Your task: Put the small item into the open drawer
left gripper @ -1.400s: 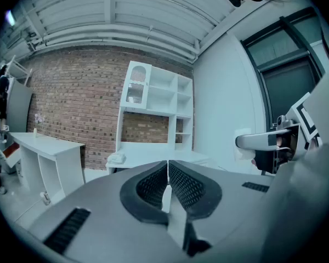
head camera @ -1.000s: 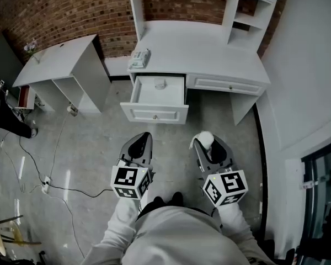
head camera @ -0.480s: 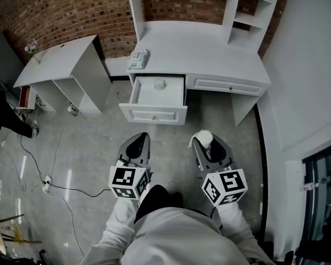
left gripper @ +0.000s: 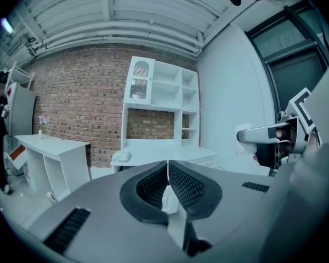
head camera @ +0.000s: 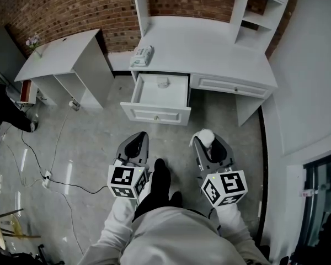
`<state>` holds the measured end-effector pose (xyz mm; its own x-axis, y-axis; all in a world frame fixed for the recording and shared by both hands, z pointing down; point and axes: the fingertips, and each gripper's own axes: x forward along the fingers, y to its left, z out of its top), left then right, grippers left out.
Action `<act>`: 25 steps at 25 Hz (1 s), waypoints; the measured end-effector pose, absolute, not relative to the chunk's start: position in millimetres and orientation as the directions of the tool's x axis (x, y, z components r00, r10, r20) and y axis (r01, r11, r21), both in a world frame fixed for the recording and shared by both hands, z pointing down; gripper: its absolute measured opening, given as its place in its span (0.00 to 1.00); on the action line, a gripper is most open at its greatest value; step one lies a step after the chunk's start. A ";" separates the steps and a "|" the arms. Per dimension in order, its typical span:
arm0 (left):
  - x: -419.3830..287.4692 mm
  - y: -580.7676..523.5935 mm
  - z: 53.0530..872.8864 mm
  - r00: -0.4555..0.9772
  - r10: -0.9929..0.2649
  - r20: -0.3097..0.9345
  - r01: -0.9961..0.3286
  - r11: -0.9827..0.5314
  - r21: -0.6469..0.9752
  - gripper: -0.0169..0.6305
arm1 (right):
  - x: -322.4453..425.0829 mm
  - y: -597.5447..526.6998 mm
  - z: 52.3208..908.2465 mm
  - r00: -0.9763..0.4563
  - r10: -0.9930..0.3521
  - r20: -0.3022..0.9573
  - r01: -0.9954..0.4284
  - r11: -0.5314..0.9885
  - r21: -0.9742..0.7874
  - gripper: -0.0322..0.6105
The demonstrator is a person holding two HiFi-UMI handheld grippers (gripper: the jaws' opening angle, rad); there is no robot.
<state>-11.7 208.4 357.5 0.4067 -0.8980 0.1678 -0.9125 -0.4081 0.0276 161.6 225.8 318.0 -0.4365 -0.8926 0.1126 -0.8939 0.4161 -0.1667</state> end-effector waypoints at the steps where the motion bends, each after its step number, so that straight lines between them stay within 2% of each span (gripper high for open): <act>1: -13.7 203.9 358.7 0.408 -0.897 0.170 -0.912 -0.410 0.029 0.06 | 160.5 221.1 318.0 -0.433 -0.895 0.112 -0.896 0.412 -0.167 0.36; 25: -55.6 3.5 382.9 0.445 -0.870 0.212 -0.896 -0.434 0.096 0.06 | 121.0 24.0 316.5 -0.374 -0.921 0.113 -0.921 0.353 -0.166 0.36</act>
